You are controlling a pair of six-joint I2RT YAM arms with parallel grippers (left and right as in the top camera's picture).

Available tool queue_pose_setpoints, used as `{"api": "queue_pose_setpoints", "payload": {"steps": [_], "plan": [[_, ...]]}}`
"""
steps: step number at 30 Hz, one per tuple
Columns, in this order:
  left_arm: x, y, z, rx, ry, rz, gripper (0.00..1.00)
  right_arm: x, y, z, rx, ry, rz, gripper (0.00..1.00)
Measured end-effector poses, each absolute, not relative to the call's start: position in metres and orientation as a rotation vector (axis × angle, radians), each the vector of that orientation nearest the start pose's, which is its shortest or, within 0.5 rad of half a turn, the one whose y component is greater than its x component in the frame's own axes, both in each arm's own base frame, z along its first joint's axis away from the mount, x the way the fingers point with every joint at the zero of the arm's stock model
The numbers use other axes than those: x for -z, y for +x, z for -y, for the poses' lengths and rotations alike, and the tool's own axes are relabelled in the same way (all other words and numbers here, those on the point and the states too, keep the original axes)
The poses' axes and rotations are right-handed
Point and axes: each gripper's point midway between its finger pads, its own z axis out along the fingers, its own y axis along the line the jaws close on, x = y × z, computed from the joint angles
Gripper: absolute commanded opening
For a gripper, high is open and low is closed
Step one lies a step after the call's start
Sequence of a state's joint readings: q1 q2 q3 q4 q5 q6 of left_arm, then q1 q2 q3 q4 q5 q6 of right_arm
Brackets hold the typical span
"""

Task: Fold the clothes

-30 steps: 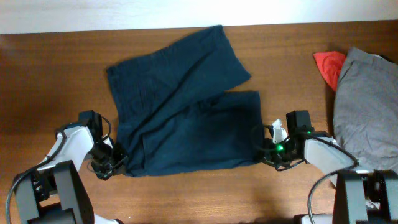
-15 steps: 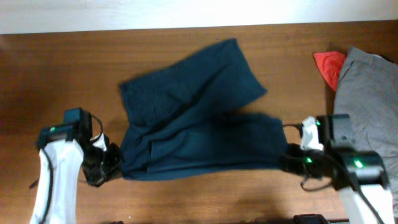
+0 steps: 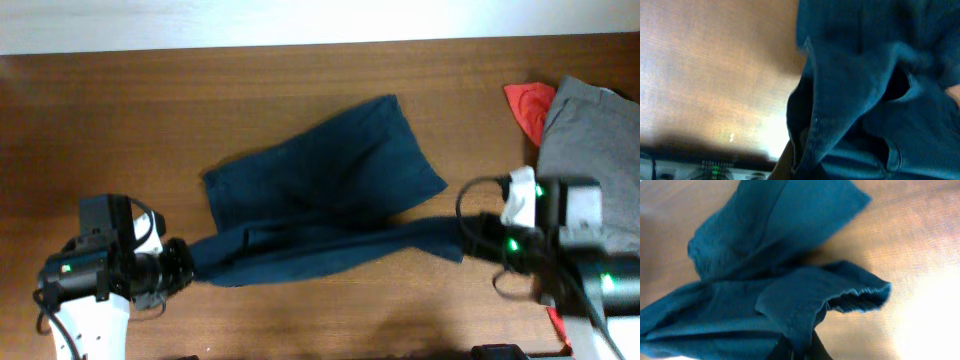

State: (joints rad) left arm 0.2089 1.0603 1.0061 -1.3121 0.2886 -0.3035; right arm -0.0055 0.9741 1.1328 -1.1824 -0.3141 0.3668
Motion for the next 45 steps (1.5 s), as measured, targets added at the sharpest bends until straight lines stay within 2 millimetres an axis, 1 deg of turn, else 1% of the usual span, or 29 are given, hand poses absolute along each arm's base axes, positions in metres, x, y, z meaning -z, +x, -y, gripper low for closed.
{"api": "queue_pose_setpoints", "payload": {"steps": [1, 2, 3, 5, 7, 8, 10, 12, 14, 15, 17, 20, 22, 24, 32, 35, 36, 39, 42, 45], "plan": [[-0.157, 0.2, 0.008, 0.439, -0.684, -2.821, 0.0, -0.223, 0.239, -0.052, -0.54, 0.369, -2.589, 0.04], [-0.157, 0.212, 0.006, 0.443, -0.659, -2.79, 0.0, -0.218, 0.252, -0.053, -0.546, 0.369, -2.595, 0.04], [-0.157, 0.22, 0.005, 0.443, -0.644, -2.773, 0.0, -0.213, 0.264, -0.054, -0.552, 0.367, -2.597, 0.04], [-0.155, 0.234, 0.003, 0.445, -0.625, -2.752, 0.0, -0.2, 0.286, -0.056, -0.567, 0.366, -2.613, 0.04], [-0.15, 0.238, 0.003, 0.455, -0.625, -2.766, 0.0, -0.187, 0.304, -0.059, -0.587, 0.357, -2.63, 0.04], [-0.147, 0.237, 0.005, 0.467, -0.624, -2.782, 0.0, -0.181, 0.31, -0.06, -0.595, 0.353, -2.64, 0.04], [-0.144, 0.234, 0.009, 0.505, -0.615, -2.812, 0.0, -0.17, 0.315, -0.061, -0.596, 0.345, -2.668, 0.04], [-0.144, 0.228, 0.017, 0.572, -0.613, -2.839, 0.0, -0.167, 0.316, -0.06, -0.59, 0.334, -2.676, 0.04], [-0.148, 0.22, 0.027, 0.652, -0.61, -2.861, 0.0, -0.171, 0.316, -0.059, -0.583, 0.314, -2.669, 0.04], [-0.152, 0.215, 0.034, 0.711, -0.601, -2.873, 0.0, -0.177, 0.317, -0.059, -0.581, 0.304, -2.653, 0.04], [-0.159, 0.212, 0.041, 0.773, -0.589, -2.874, 0.0, -0.189, 0.318, -0.058, -0.57, 0.289, -2.625, 0.04], [-0.171, 0.217, 0.045, 0.822, -0.555, -2.841, 0.0, -0.217, 0.32, -0.057, -0.561, 0.257, -2.545, 0.04], [-0.179, 0.221, 0.048, 0.846, -0.53, -2.817, 0.0, -0.232, 0.319, -0.056, -0.556, 0.239, -2.501, 0.04], [-0.186, 0.222, 0.051, 0.87, -0.511, -2.795, 0.0, -0.239, 0.316, -0.056, -0.553, 0.231, -2.485, 0.04], [-0.189, 0.219, 0.055, 0.908, -0.506, -2.786, 0.0, -0.237, 0.314, -0.054, -0.538, 0.229, -2.496, 0.04], [-0.188, 0.207, 0.058, 0.93, -0.538, -2.831, 0.0, -0.234, 0.312, -0.053, -0.528, 0.237, -2.51, 0.04], [-0.187, 0.198, 0.06, 0.945, -0.563, -2.867, 0.01, -0.233, 0.31, -0.052, -0.522, 0.241, -2.517, 0.04], [-0.186, 0.182, 0.062, 0.952, -0.604, -2.93, 0.0, -0.228, 0.306, -0.047, -0.484, 0.263, -2.546, 0.04], [-0.184, 0.174, 0.062, 0.939, -0.624, -2.967, 0.0, -0.218, 0.293, -0.041, -0.431, 0.299, -2.613, 0.04], [-0.176, 0.16, 0.063, 0.948, -0.661, -3.024, 0.01, -0.207, 0.274, -0.035, -0.38, 0.335, -2.699, 0.04]]}}
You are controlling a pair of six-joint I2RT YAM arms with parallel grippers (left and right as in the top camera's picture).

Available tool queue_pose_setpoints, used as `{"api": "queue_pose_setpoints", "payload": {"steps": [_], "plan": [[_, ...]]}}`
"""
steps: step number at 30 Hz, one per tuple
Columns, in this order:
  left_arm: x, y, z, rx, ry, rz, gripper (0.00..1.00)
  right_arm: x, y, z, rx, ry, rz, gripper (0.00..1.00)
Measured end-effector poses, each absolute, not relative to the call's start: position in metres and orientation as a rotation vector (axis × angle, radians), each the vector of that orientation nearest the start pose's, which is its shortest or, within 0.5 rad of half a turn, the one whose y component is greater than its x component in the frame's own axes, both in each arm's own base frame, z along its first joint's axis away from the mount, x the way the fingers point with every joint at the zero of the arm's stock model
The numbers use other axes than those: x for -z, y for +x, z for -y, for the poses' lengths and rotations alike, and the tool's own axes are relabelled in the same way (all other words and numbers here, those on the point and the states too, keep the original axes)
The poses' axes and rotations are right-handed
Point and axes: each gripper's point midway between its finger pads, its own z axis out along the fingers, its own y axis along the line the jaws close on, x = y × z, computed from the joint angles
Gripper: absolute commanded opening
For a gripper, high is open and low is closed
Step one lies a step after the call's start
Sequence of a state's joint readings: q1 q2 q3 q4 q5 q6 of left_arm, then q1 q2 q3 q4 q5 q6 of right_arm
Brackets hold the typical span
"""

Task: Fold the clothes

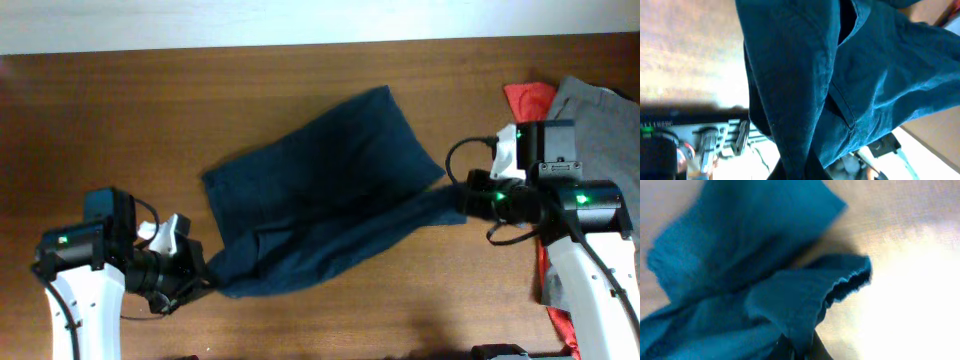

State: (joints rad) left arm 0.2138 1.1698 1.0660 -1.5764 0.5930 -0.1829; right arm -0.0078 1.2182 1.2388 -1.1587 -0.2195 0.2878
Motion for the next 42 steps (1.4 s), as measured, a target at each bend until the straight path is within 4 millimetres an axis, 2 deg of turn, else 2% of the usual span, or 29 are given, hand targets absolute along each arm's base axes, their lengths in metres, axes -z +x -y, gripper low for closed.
{"api": "queue_pose_setpoints", "payload": {"steps": [5, 8, 10, 11, 12, 16, 22, 28, 30, 32, 34, 35, 38, 42], "plan": [[-0.163, 0.144, 0.066, 0.963, -0.703, -3.092, 0.13, -0.196, 0.253, -0.026, -0.293, 0.376, -2.795, 0.04], [-0.16, 0.145, 0.064, 0.943, -0.691, -3.096, 0.28, -0.194, 0.248, -0.022, -0.263, 0.386, -2.812, 0.04], [-0.159, 0.146, 0.064, 0.928, -0.662, -3.097, 0.29, -0.194, 0.247, -0.02, -0.242, 0.39, -2.815, 0.04], [-0.158, 0.146, 0.065, 0.918, -0.637, -3.103, 0.34, -0.193, 0.247, -0.019, -0.235, 0.391, -2.816, 0.04], [-0.157, 0.145, 0.068, 0.908, -0.599, -3.115, 0.37, -0.193, 0.247, -0.018, -0.225, 0.392, -2.816, 0.04], [-0.153, 0.144, 0.079, 0.833, -0.384, -3.163, 0.38, -0.193, 0.247, -0.015, -0.203, 0.396, -2.815, 0.04], [-0.141, 0.143, 0.09, 0.585, -0.07, -3.207, 0.39, -0.193, 0.247, -0.013, -0.187, 0.397, -2.814, 0.04], [-0.135, 0.148, 0.114, 0.427, 0.291, -3.131, 0.41, -0.193, 0.247, -0.013, -0.183, 0.398, -2.814, 0.04], [-0.134, 0.151, 0.124, 0.404, 0.364, -3.089, 0.41, -0.193, 0.247, -0.013, -0.183, 0.398, -2.813, 0.04], [-0.136, 0.162, 0.137, 0.413, 0.388, -3.023, 0.3, -0.193, 0.248, -0.013, -0.183, 0.398, -2.812, 0.04], [-0.138, 0.178, 0.147, 0.431, 0.367, -2.954, 0.06, -0.193, 0.248, -0.013, -0.183, 0.398, -2.81, 0.04], [-0.139, 0.188, 0.151, 0.439, 0.345, -2.919, 0.0, -0.193, 0.248, -0.013, -0.183, 0.398, -2.811, 0.04], [-0.137, 0.218, 0.155, 0.418, 0.259, -2.846, 0.0, -0.193, 0.248, -0.013, -0.183, 0.398, -2.81, 0.04], [-0.123, 0.266, 0.139, 0.347, 0.066, -2.797, 0.0, -0.193, 0.248, -0.013, -0.184, 0.398, -2.81, 0.04]]}}
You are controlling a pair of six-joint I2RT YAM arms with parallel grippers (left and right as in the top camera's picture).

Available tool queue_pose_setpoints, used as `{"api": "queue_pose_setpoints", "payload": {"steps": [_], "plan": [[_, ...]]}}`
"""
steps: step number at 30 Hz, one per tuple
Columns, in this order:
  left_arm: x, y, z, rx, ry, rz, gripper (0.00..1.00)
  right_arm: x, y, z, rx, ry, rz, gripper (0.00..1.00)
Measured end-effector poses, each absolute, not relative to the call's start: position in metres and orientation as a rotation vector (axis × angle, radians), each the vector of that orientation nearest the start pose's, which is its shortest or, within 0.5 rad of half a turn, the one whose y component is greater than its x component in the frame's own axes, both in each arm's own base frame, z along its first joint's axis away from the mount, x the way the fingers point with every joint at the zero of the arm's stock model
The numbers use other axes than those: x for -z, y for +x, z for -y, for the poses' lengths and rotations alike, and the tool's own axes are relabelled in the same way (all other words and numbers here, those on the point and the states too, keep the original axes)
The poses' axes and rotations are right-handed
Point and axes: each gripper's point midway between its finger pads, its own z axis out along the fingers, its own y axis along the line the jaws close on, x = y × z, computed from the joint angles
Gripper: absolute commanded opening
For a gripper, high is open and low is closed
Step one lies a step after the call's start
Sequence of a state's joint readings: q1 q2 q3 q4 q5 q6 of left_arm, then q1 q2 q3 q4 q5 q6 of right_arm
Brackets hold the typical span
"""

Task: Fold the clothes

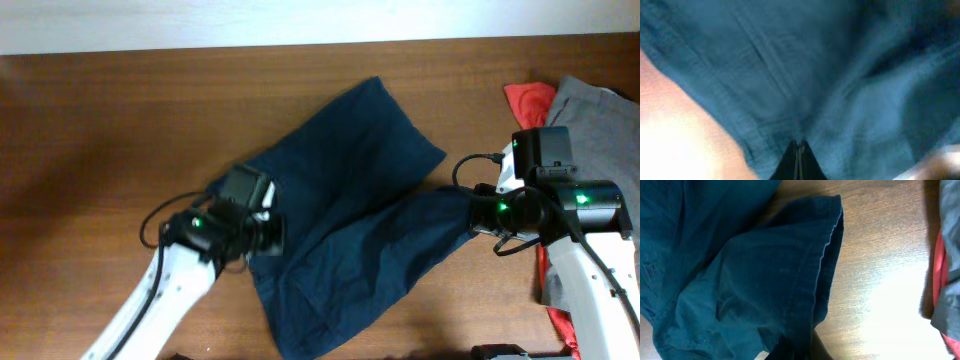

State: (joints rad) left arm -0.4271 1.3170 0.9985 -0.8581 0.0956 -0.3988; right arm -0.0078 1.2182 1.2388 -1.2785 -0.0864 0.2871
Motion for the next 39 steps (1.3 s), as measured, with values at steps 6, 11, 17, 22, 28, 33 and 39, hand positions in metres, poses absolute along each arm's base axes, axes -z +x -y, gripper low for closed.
{"api": "queue_pose_setpoints", "payload": {"steps": [6, 11, 17, 22, 28, 33, 39], "plan": [[-0.075, 0.32, 0.103, 0.289, -0.163, -2.816, 0.0, -0.193, 0.248, -0.013, -0.184, 0.398, -2.809, 0.04], [-0.021, 0.337, 0.073, 0.296, -0.284, -2.904, 0.0, -0.193, 0.248, -0.013, -0.184, 0.398, -2.809, 0.04], [0.0, 0.362, 0.063, 0.313, -0.246, -2.857, 0.0, -0.194, 0.252, -0.014, -0.192, 0.394, -2.795, 0.04], [0.001, 0.394, 0.061, 0.315, -0.204, -2.76, 0.0, -0.198, 0.261, -0.017, -0.229, 0.379, -2.755, 0.04], [0.001, 0.454, 0.049, 0.308, -0.202, -2.658, 0.0, -0.204, 0.271, -0.025, -0.296, 0.357, -2.713, 0.04], [-0.003, 0.494, 0.042, 0.295, -0.177, -2.643, 0.01, -0.204, 0.272, -0.028, -0.324, 0.351, -2.711, 0.04], [-0.019, 0.479, 0.038, 0.234, -0.085, -2.856, 0.16, -0.208, 0.281, -0.029, -0.335, 0.338, -2.673, 0.04]]}}
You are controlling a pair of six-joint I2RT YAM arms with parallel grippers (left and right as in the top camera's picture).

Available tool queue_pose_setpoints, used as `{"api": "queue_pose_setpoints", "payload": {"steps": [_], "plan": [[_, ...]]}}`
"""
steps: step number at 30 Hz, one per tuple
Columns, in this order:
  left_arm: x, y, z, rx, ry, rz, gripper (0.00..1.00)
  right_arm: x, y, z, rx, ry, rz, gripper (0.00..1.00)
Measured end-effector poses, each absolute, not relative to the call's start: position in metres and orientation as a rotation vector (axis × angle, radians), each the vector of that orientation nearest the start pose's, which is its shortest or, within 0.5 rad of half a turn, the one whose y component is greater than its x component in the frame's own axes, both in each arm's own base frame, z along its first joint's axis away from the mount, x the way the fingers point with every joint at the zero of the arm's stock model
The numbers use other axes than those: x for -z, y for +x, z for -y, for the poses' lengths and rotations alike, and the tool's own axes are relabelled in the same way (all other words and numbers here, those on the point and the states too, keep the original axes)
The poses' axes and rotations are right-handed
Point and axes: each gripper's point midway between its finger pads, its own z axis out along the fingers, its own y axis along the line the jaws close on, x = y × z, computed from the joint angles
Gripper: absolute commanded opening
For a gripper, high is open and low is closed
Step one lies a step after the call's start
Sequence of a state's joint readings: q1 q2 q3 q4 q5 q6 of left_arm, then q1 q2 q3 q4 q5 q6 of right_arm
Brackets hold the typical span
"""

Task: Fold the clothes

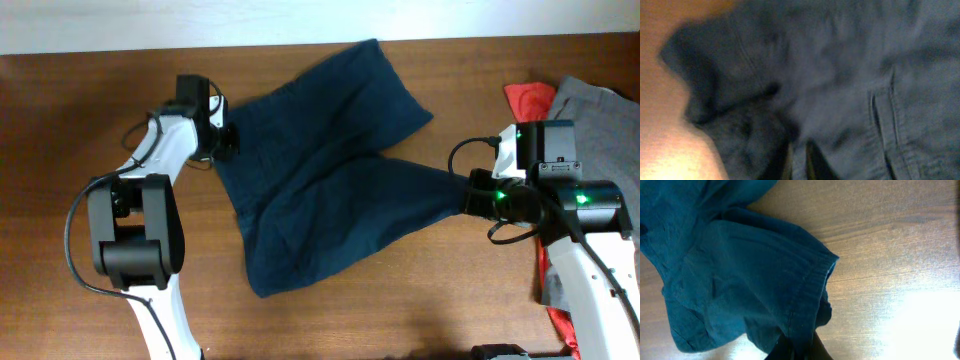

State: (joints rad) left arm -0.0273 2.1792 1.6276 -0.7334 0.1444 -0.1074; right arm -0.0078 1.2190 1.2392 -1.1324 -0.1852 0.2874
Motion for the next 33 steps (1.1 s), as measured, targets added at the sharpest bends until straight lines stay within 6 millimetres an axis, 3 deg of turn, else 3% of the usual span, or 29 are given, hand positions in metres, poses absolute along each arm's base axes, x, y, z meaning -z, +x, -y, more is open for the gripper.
{"api": "queue_pose_setpoints", "payload": {"steps": [6, 9, 14, 21, 24, 27, 28, 30, 33], "plan": [[-0.076, 0.448, 0.035, 0.211, -0.022, -3.035, 0.16, -0.211, 0.287, -0.029, -0.337, 0.332, -2.649, 0.04], [-0.093, 0.426, 0.041, 0.248, 0.025, -3.102, 0.21, -0.211, 0.288, -0.029, -0.337, 0.331, -2.647, 0.04], [-0.116, 0.377, 0.079, 0.29, 0.203, -3.227, 0.24, -0.21, 0.288, -0.029, -0.337, 0.331, -2.647, 0.04], [-0.163, 0.32, 0.154, 0.137, 0.566, -3.15, 0.24, -0.209, 0.289, -0.029, -0.337, 0.333, -2.652, 0.04], [-0.189, 0.289, 0.165, 0.031, 0.621, -3.097, 0.29, -0.209, 0.289, -0.029, -0.337, 0.332, -2.652, 0.04], [-0.207, 0.265, 0.16, -0.027, 0.629, -3.023, 0.42, -0.209, 0.289, -0.029, -0.337, 0.332, -2.653, 0.04], [-0.209, 0.26, 0.159, -0.034, 0.622, -3.007, 0.53, -0.209, 0.289, -0.029, -0.337, 0.332, -2.653, 0.04], [-0.207, 0.245, 0.155, -0.033, 0.624, -2.952, 0.56, -0.209, 0.289, -0.029, -0.337, 0.334, -2.654, 0.04], [-0.175, 0.227, 0.154, -0.041, 0.688, -2.988, 0.56, -0.208, 0.289, -0.029, -0.336, 0.333, -2.654, 0.04]]}}
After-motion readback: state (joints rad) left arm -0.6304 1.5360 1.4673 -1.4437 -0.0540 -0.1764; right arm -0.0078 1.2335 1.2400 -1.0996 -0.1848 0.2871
